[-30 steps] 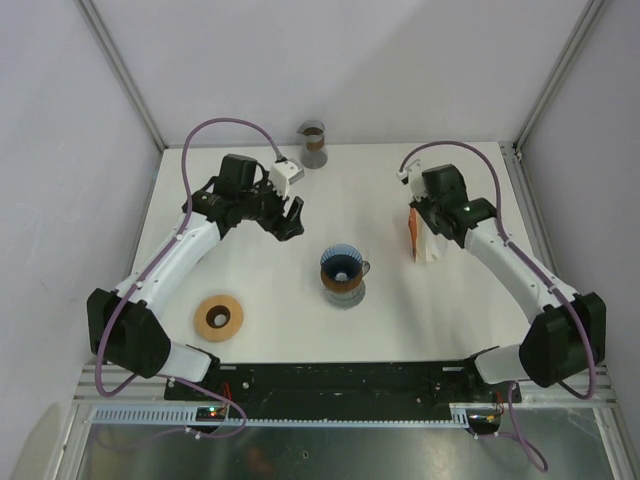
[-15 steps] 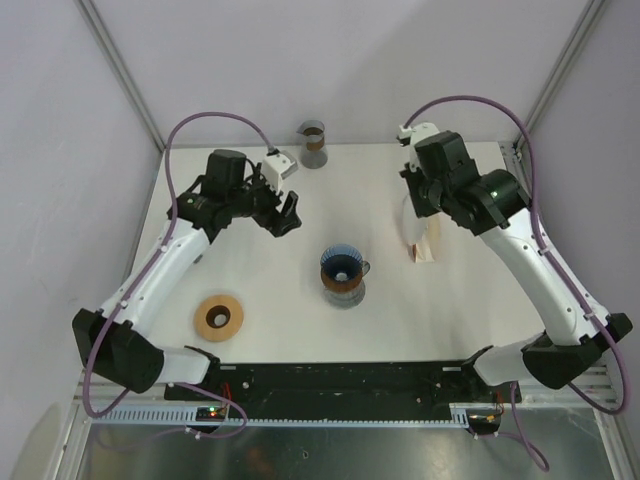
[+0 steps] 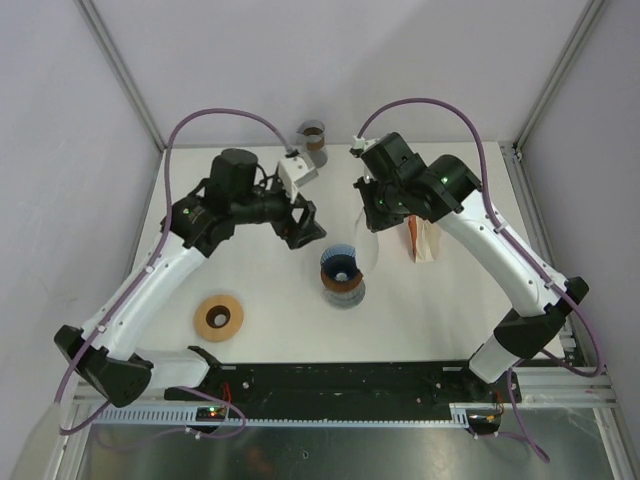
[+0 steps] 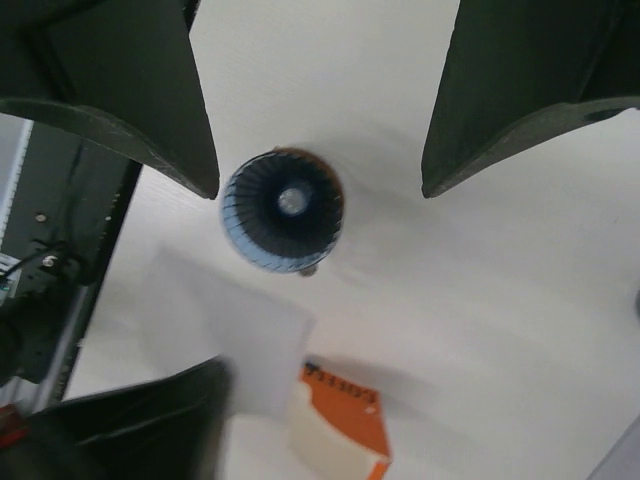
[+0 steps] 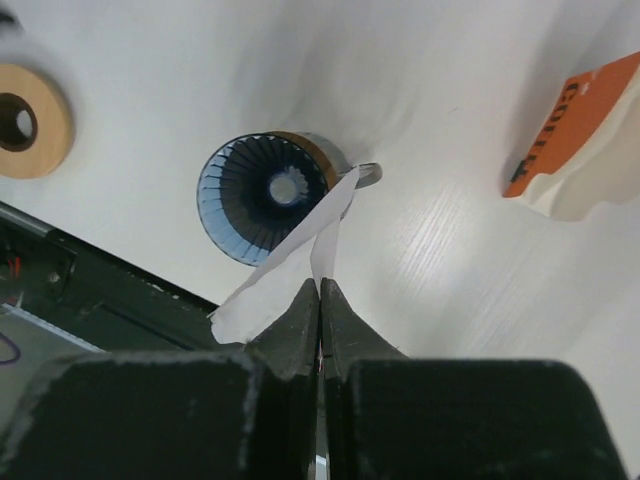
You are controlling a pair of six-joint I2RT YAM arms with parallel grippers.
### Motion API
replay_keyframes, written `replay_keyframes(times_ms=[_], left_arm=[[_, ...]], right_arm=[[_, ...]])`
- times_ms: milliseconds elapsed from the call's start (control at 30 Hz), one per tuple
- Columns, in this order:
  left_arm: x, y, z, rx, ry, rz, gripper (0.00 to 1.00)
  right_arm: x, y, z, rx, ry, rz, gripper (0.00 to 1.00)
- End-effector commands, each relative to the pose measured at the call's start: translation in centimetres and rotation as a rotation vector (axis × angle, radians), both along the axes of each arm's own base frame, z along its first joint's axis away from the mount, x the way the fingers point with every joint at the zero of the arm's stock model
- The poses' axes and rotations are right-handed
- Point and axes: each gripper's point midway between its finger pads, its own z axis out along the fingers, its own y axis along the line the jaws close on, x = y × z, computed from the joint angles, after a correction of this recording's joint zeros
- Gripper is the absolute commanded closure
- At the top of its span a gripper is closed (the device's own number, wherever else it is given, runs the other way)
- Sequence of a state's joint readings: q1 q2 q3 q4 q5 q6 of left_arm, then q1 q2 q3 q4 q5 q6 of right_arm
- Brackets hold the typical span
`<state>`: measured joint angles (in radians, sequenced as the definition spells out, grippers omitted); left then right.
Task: Place the coffee filter in the dripper
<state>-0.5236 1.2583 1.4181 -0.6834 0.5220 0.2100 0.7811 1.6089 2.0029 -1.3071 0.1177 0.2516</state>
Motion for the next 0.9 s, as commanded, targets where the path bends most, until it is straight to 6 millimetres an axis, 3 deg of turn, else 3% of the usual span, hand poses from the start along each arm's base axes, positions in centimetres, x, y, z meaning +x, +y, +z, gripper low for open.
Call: replay_keyframes(times_ms=[0,333,500,633,800,867], left_arm=[[-2.8,-2.9,3.7,-0.041,-0.062,-0.046,0.13],[-1.2,-5.4,2.7,-0.004,-0.054,0.042,0.09],[0.3,-5.1,1.2,0.044,-0.07,0.101,0.17],[0.9,-4.8,0.5,0.068,-0.078,0.13,0.39],[0.1,-5.2,0.3,0.042,-0.038,0.106,0.91],[-0.2,-5.3,0.4,0.027,-0.02,0.105,0.97]], right_arm=[[-0.3,2.1,1.6,0.119,-0.006,-0.04,1.0],[0.4,3.7,3.3,0.266,-0.076,-0.108,1.0],[0.2,3.8,3.6,0.289,-0.084,-0.101,1.0],[-0.6,4.3,3.5,0.311,-0.065,-0.045,1.0],[-0.5,4.1,3.4,0.301,-0.091,-0.026,1.0],[-0.2,3.8,3.5,0.3,-0.118,-0.036,1.0]])
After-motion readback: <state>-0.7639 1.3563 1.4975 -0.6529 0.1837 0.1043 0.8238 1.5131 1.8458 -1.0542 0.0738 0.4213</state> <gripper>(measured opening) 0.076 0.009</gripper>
